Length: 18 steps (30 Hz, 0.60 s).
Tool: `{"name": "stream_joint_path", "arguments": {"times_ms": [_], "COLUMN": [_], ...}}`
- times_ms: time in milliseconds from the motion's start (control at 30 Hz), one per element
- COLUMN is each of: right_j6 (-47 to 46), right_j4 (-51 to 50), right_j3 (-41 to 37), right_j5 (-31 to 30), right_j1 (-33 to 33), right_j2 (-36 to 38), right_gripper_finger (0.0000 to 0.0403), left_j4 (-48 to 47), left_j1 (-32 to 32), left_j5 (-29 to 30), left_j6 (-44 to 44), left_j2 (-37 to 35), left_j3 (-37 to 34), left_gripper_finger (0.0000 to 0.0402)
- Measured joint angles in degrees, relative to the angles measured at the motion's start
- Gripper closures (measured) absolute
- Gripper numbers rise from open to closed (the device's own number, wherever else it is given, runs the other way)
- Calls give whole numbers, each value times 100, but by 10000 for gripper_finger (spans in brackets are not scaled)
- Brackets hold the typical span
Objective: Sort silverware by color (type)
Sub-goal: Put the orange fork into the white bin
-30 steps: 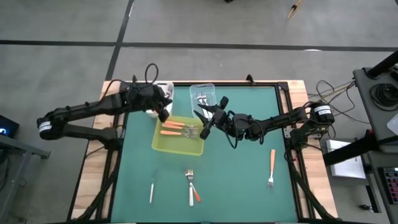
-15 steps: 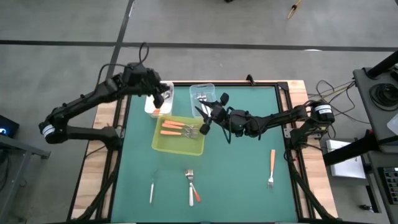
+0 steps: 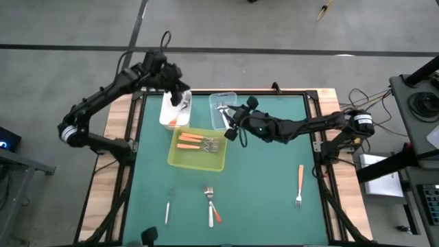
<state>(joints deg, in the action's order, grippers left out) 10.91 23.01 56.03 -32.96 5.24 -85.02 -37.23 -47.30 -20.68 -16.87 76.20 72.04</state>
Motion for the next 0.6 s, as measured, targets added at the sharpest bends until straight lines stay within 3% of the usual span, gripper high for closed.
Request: {"name": "stream_joint_path", "arguments": {"times_ms": [300,600], "right_j6": [-113,-314], "right_j4": [-1456,-1549], "right_j3": [-9,-30], "right_j5": [47,209], "right_j1": [690,1104], "right_j2": [18,18], "right_gripper_finger": [268,268], "left_j4": [-229,-574], "left_j1": [-942,-1230], "left_j5": [-1474,-1631], "left_j6": [-220,-415], "left_j2": [906,1494], "left_j3": [410,522], "left_gripper_finger": [402,402]}}
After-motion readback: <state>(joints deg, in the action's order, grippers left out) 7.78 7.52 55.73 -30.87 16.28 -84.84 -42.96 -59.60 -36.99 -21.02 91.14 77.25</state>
